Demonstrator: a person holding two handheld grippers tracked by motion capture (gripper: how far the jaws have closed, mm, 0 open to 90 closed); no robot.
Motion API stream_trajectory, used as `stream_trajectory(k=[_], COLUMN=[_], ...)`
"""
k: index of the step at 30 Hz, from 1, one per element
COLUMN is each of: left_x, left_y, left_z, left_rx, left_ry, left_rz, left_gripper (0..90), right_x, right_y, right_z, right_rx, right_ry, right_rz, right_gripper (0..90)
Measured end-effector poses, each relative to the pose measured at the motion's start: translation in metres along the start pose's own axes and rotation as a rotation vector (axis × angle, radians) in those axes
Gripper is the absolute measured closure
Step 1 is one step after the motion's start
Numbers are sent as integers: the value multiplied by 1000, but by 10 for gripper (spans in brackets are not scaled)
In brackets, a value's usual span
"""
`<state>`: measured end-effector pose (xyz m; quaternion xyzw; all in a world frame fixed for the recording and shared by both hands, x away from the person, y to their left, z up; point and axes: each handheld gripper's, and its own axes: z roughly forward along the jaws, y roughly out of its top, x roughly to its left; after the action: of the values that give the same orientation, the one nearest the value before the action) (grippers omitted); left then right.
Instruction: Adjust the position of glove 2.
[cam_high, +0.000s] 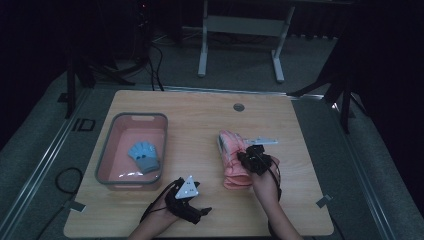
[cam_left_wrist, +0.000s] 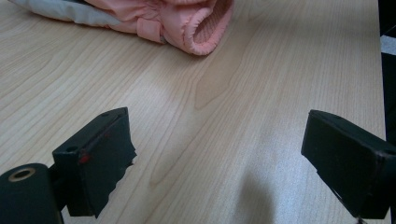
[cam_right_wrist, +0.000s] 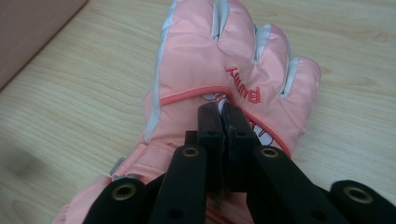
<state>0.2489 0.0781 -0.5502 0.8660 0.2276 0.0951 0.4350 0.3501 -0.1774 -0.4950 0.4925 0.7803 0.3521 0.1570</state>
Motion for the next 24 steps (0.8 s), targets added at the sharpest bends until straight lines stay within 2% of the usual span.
stream_trajectory(k=[2,5,8,10,11,12,14,15,17,19,20,22,24], left_x=[1,2,2,3,3,3,3,2,2,1,0,-1,-1], left_y=[0,1,2,4,4,6,8,9,10,11,15,19,21], left_z=[-1,-1,-2,-3,-3,-3,-4,-4,-4,-5,-6,-7,-8], left_rx=[-14,-37,-45,-42,-42,-25,-17,-16,-16,-16,-20,-18,-23], left_ry=[-2,-11,-2,5,5,9,24,26,23,20,20,26,23], left_rz=[-19,-47,-54,-81,-81,-93,-93,-97,-107,-114,-127,-128,-132], left_gripper=[88,89,89,89,89,89,89,89,89,89,89,89,89], right_x=[-2,-2,-3,-5,-7,-8,-10,-12,-16,-16,-23,-28,-31], right_y=[-1,0,1,2,2,3,3,3,4,4,4,3,2], right_z=[1,-1,-3,-8,-10,-12,-17,-20,-25,-25,-31,-36,-37], right_rx=[-7,-9,-16,-33,-42,-47,-61,-66,-80,-80,-68,-74,-78], right_ry=[13,21,35,50,57,50,75,72,100,100,146,165,167], right_rz=[9,-7,-18,-42,-55,-59,-71,-75,-78,-78,-103,-120,-125], right_gripper=[854,837,799,697,662,627,545,518,398,398,236,169,147])
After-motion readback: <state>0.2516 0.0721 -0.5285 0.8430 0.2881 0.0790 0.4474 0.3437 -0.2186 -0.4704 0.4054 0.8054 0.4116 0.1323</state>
